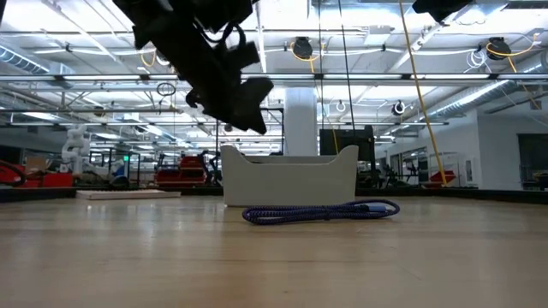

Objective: Pick and place USB-C Cables
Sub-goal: Put the blue charger cable into the gray bin

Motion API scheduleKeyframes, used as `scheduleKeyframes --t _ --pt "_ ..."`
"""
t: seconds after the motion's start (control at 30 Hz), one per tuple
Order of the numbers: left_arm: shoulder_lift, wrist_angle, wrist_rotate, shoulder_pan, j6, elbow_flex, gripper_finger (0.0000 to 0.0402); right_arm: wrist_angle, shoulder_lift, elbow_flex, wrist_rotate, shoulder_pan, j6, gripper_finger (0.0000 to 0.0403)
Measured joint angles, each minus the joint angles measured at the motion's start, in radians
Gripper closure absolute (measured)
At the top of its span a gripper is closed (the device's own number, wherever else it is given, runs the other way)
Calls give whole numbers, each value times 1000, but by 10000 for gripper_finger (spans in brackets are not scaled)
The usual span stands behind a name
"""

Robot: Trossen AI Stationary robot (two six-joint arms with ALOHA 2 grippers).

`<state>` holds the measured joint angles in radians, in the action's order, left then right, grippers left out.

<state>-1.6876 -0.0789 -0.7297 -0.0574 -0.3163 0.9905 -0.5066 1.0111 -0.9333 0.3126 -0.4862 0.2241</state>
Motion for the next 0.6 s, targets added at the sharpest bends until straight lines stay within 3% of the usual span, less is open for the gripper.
scheduleKeyframes --t 0.17,0.33,0.47,0.6 --pt "58 6 84 -7 5 0 182 0 0 0 0 0 0 250" --pt "119 29 192 -43 118 0 219 102 -1 58 0 0 2 250" --pt "139 66 229 -73 204 0 243 233 13 142 -33 9 -3 250" --pt "139 86 253 -94 252 0 251 244 62 158 -60 38 8 250"
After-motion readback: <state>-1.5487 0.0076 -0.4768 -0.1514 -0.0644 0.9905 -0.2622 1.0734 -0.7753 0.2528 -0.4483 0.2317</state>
